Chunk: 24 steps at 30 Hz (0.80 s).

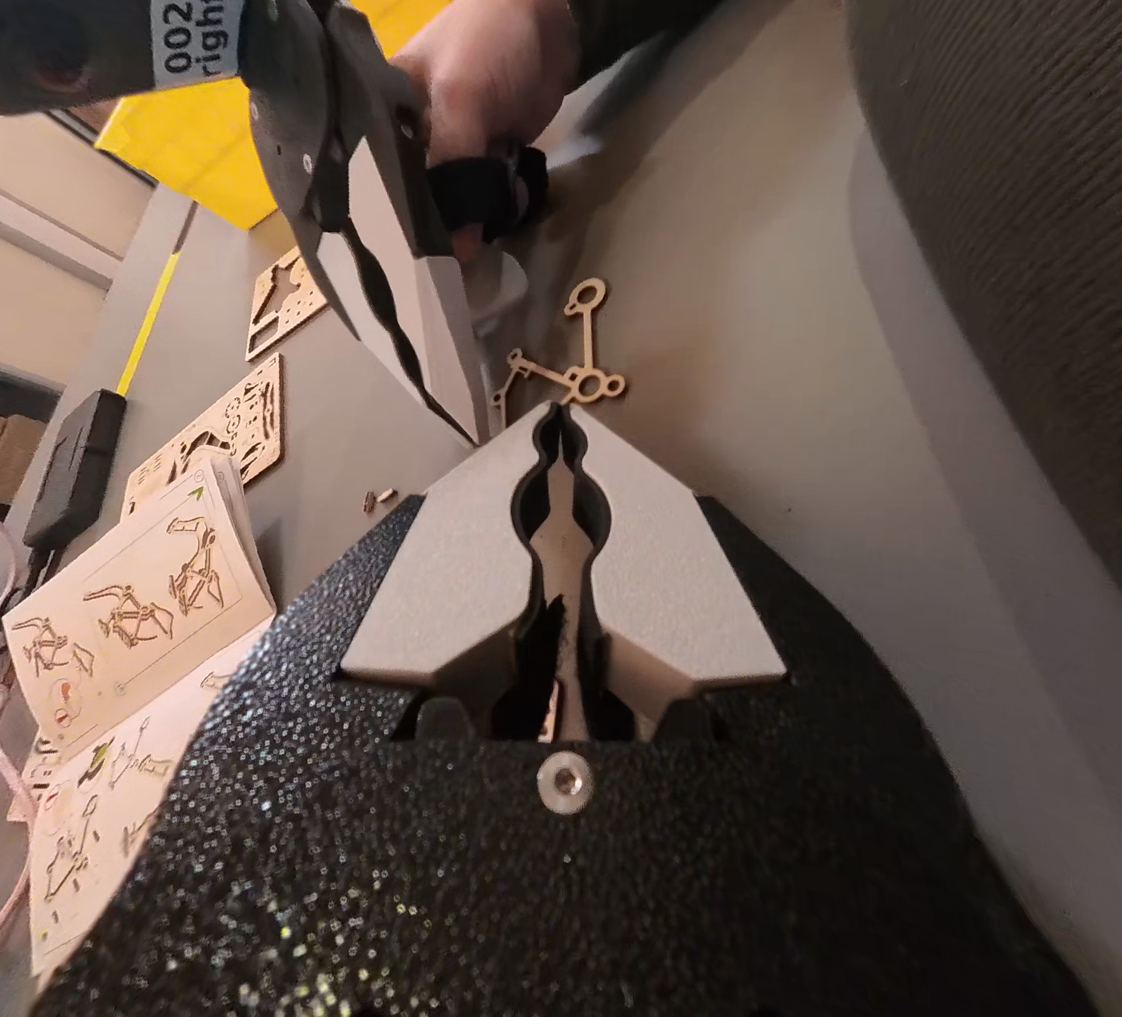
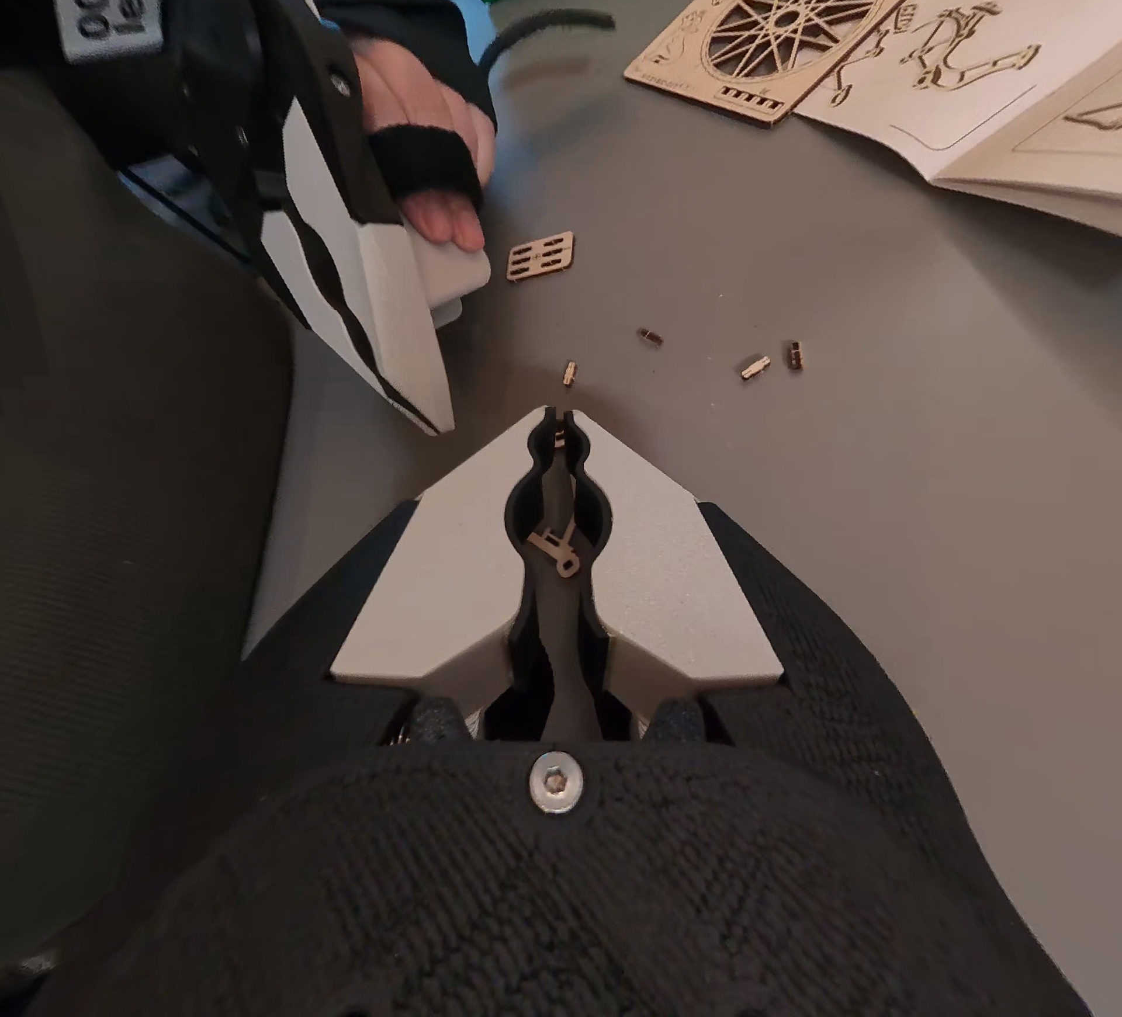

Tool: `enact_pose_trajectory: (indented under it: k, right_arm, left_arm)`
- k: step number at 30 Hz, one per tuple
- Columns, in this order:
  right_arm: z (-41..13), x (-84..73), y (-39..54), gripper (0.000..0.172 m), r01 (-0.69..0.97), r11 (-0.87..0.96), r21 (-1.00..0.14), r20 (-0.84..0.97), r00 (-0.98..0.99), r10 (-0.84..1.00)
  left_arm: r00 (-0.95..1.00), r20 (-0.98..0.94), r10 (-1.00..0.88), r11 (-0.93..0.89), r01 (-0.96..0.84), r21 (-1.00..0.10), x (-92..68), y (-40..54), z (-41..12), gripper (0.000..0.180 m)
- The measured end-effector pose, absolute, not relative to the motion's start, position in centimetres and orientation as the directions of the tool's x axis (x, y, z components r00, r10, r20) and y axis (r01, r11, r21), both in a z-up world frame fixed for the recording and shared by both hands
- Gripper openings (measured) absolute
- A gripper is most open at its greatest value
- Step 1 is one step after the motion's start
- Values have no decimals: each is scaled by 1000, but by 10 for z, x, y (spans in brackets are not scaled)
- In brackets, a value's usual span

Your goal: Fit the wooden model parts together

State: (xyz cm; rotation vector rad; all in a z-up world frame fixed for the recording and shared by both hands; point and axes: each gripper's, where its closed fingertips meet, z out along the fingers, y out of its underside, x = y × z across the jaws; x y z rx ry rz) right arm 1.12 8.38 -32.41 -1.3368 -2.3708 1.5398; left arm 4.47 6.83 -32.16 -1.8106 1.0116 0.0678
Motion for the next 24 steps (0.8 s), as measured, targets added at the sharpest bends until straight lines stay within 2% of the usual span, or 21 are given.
enact_pose_trajectory:
  k: [16, 24]
  right_arm:
    - [-330, 10, 81, 1, 543, 272, -794, -258, -707, 658]
    - [-331, 10, 80, 2, 536, 290, -793, -244, -716, 654]
  left_arm:
    - [659, -395, -640, -163, -619, -768, 39, 67, -330, 0]
    - [662, -387, -641, -171, -616, -769, 39, 67, -330, 0]
